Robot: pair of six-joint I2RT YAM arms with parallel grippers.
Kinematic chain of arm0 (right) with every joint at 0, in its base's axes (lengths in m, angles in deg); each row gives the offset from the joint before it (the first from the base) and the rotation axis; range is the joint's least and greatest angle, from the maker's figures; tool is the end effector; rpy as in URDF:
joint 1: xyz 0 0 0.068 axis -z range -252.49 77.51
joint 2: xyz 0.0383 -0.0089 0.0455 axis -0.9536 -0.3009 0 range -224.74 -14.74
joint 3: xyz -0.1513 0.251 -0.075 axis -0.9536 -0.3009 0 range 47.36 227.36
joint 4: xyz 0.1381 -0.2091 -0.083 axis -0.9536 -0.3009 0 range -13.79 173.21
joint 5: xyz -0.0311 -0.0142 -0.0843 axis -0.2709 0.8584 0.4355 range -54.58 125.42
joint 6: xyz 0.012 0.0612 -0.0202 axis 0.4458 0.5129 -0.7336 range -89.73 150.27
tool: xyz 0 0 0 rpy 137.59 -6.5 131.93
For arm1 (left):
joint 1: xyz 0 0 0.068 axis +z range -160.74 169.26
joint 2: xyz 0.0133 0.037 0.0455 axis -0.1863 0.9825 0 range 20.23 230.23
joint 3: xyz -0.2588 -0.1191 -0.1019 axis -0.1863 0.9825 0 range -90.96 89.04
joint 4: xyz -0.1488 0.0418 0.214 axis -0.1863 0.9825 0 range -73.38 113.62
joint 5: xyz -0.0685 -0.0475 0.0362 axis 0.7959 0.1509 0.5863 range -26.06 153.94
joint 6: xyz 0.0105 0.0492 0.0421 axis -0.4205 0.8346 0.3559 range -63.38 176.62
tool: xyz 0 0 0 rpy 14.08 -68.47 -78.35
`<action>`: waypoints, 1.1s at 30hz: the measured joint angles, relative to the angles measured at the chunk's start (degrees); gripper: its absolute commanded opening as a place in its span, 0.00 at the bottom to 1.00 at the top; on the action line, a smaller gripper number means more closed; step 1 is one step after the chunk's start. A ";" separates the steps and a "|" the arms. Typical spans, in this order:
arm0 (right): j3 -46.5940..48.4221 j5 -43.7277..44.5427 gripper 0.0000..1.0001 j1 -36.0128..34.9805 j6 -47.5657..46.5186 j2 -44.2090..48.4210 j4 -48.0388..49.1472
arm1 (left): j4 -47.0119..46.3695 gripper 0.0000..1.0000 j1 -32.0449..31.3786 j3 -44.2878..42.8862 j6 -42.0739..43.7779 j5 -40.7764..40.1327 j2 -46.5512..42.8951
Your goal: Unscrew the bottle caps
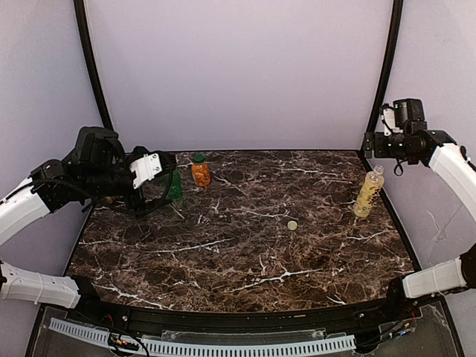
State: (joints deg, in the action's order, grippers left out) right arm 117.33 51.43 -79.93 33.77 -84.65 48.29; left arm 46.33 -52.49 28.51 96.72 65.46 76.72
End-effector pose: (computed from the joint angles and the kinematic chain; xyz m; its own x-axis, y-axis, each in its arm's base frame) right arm 0.2674 0.0205 0.3798 -0.5594 -0.0138 -0.8288 0.1344 0.9851 -0.1072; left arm 0.1582 -0.1431 0.3821 0.1931 0.6907 -0.6969 0.7310 0.3726 0.5717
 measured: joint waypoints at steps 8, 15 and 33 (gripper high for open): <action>5.77 -12.52 0.99 -1.49 1.51 5.84 0.74 | 13.29 0.96 14.53 -19.82 -1.86 -6.12 17.55; 5.95 -19.47 0.99 -6.16 2.69 8.09 2.58 | 17.29 0.96 29.75 -26.21 -3.34 -4.94 22.21; 6.19 -21.77 0.99 -16.98 2.34 3.48 2.16 | 12.59 0.99 52.37 -32.94 0.57 3.39 59.67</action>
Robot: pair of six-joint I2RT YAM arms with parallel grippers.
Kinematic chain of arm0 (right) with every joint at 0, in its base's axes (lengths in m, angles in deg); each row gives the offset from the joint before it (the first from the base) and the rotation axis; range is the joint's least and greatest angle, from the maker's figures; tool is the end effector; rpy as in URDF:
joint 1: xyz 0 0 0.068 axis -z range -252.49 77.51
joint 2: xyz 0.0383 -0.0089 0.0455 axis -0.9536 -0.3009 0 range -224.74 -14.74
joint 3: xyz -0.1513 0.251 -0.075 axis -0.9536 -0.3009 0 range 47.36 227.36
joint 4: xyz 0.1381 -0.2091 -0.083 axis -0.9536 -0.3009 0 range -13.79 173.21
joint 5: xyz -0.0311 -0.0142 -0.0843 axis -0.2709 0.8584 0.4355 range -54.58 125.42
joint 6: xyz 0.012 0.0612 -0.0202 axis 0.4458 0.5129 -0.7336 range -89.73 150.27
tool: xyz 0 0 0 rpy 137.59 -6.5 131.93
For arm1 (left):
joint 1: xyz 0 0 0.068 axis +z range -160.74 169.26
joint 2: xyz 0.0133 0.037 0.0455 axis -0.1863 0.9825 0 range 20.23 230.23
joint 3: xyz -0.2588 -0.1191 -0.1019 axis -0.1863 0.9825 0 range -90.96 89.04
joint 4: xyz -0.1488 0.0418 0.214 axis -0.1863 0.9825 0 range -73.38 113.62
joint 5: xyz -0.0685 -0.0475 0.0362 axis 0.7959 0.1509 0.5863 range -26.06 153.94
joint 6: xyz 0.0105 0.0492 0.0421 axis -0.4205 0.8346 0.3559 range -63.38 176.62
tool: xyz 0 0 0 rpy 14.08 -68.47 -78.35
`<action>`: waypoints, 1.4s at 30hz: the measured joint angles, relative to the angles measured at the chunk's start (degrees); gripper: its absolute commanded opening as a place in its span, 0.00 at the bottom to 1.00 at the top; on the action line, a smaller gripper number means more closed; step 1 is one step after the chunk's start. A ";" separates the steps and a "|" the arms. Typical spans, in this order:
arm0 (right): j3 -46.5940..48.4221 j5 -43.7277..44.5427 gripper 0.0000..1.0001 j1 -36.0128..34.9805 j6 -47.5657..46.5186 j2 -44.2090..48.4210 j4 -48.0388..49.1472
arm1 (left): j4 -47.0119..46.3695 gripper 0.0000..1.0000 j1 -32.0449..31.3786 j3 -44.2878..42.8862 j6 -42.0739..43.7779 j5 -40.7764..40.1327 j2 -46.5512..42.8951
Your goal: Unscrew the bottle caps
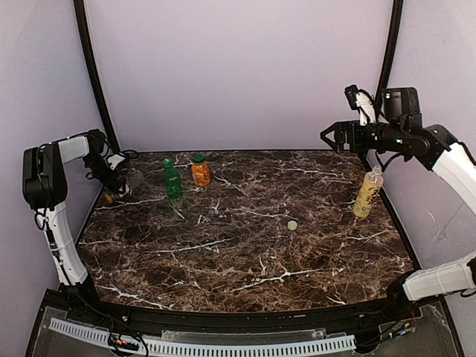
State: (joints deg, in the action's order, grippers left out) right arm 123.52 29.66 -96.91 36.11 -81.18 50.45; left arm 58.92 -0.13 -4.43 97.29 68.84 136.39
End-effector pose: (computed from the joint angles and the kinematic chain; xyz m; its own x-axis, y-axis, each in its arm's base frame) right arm 0.2270 0.1087 0.4354 -0.4047 -0.0725 -0.9116 -0.4566 0.8797 0.1327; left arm 0.4476 0.0793 0.2242 -0.7720 0.5160 -0.3712 0.4682 0.8566 0.2169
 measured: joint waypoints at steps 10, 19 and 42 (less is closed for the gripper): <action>0.02 2.19 0.99 -2.23 0.31 -3.45 -0.26 | -2.19 0.88 0.63 -3.13 4.74 4.11 5.25; 1.57 3.76 0.98 -4.59 0.48 -6.01 -0.50 | -3.28 0.61 0.63 -4.20 6.67 3.41 9.84; 4.46 7.67 0.99 -25.35 -13.11 -4.59 4.90 | 13.66 0.37 0.35 -8.70 3.69 11.56 -12.70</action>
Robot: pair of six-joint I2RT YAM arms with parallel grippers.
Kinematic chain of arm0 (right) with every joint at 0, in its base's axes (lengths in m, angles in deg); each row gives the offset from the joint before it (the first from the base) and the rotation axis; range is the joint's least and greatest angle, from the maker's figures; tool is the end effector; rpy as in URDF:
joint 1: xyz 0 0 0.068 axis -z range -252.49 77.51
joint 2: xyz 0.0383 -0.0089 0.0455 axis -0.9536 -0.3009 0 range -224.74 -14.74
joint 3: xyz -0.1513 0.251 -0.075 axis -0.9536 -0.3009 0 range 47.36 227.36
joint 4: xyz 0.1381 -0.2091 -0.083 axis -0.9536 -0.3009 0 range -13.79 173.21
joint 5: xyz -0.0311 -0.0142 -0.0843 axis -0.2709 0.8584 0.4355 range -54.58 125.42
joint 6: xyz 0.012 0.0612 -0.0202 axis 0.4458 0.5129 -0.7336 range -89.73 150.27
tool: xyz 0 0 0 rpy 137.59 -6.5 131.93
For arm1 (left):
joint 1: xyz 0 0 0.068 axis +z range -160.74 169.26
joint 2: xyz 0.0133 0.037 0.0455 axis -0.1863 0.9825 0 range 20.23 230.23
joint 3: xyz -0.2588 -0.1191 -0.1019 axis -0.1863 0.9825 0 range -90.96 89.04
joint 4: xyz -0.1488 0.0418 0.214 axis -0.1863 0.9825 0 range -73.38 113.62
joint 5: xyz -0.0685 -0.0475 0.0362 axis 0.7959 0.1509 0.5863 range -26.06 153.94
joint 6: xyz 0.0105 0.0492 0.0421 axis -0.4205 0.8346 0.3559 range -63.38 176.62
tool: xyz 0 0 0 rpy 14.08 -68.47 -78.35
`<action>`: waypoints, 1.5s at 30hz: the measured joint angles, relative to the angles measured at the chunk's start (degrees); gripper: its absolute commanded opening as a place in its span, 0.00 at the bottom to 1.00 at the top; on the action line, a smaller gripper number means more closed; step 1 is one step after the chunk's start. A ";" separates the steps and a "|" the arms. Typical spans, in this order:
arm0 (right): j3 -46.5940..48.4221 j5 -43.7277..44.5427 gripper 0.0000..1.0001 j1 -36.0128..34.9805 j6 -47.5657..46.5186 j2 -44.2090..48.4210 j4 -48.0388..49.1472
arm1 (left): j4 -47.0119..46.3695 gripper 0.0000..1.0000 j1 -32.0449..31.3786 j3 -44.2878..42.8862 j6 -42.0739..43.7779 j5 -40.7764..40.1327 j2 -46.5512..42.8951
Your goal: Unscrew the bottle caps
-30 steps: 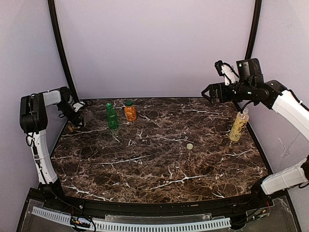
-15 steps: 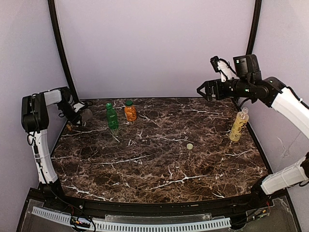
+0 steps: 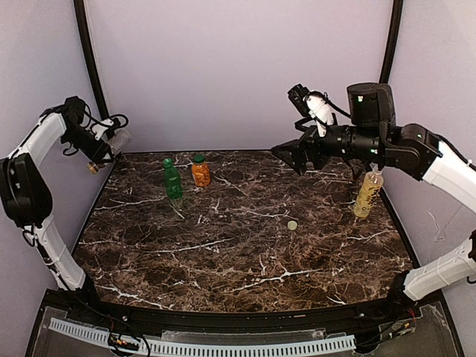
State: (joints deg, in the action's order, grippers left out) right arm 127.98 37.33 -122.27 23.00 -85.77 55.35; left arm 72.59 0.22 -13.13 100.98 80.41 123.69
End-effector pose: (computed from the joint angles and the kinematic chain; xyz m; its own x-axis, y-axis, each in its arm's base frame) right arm 0.1807 0.2109 0.4531 -0.1067 -0.3219 -0.9407 -0.7623 0.6339 -0.1305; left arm 0.3997 0.0624 0.3506 -0.6126 0.5643 -0.5535 0.5546 0.8058 0.2077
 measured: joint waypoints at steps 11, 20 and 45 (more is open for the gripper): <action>-2.23 13.27 0.99 -22.67 -39.56 -4.35 18.32 | 14.82 0.31 -23.89 -11.28 -0.72 4.74 -18.51; -5.35 20.94 0.99 -27.10 -76.50 -17.88 43.43 | 18.84 0.29 -35.69 -13.18 -10.05 10.78 -12.74; 4.55 29.57 0.52 -21.81 -105.59 -34.64 60.74 | 19.89 0.29 -42.05 -11.85 -13.16 14.56 -12.41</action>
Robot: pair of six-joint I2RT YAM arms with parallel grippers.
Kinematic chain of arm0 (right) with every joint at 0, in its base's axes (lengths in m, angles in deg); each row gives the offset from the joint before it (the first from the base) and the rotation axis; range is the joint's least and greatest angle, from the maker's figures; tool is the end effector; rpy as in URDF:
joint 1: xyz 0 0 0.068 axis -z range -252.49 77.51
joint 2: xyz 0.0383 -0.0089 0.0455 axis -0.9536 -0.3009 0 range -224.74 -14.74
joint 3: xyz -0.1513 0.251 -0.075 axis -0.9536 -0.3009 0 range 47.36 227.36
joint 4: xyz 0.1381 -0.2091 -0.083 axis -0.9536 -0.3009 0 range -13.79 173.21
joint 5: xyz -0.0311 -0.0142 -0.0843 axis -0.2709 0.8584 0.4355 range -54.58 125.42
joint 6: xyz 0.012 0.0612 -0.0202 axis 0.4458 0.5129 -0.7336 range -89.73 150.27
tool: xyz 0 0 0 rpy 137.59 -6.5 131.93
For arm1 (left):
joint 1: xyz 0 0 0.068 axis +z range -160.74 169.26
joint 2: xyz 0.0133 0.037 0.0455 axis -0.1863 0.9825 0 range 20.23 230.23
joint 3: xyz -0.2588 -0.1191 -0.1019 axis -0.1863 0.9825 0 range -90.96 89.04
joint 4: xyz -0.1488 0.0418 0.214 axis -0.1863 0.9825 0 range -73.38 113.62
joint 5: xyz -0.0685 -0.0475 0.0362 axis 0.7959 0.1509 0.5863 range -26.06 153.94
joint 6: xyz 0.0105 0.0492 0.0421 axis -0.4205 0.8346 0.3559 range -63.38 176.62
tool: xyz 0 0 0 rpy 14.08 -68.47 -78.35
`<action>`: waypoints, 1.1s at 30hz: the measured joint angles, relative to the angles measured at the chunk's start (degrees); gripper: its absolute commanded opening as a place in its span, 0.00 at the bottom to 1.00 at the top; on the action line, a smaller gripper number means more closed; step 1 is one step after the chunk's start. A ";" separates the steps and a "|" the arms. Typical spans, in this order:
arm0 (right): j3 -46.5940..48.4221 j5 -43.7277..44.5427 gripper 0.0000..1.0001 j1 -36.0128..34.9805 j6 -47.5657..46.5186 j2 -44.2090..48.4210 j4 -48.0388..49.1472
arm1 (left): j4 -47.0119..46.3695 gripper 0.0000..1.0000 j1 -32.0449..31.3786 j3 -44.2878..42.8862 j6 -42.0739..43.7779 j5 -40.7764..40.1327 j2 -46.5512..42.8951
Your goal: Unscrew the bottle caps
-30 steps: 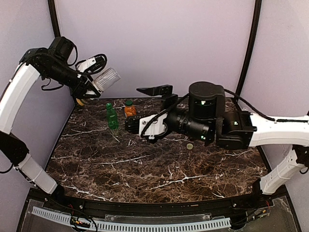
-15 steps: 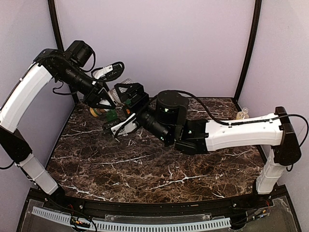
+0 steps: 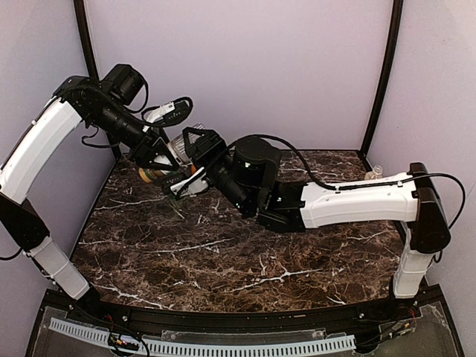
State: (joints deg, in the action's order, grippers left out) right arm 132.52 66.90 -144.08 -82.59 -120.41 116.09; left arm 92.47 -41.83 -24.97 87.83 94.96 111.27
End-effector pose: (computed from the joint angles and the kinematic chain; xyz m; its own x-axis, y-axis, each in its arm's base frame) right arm 0.1734 0.4354 0.3919 0.5710 -0.7731 0.2762 0.3141 -0.1052 -0.9436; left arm 0.2442 -0.1784 0.4658 -0.2167 0.6492 -0.7291 0.9601 0.2770 -0.0387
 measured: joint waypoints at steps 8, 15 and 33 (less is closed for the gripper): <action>0.33 1.49 0.38 -0.02 -0.70 -0.42 -0.04 | 0.52 0.73 0.02 -0.17 0.07 -0.11 0.00; 0.76 2.62 0.34 0.00 9.97 0.11 -2.60 | 0.26 0.99 -0.26 -1.46 1.05 1.27 -2.03; -0.74 -23.45 0.32 5.11 79.93 14.78 -19.26 | -33.18 0.98 -0.31 -0.09 -11.63 0.02 -22.67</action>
State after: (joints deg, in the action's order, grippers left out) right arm 131.78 43.45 -138.97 -2.66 -105.64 96.83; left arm 59.30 -42.13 -25.06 76.20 94.98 88.61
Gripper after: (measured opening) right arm 0.498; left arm 0.988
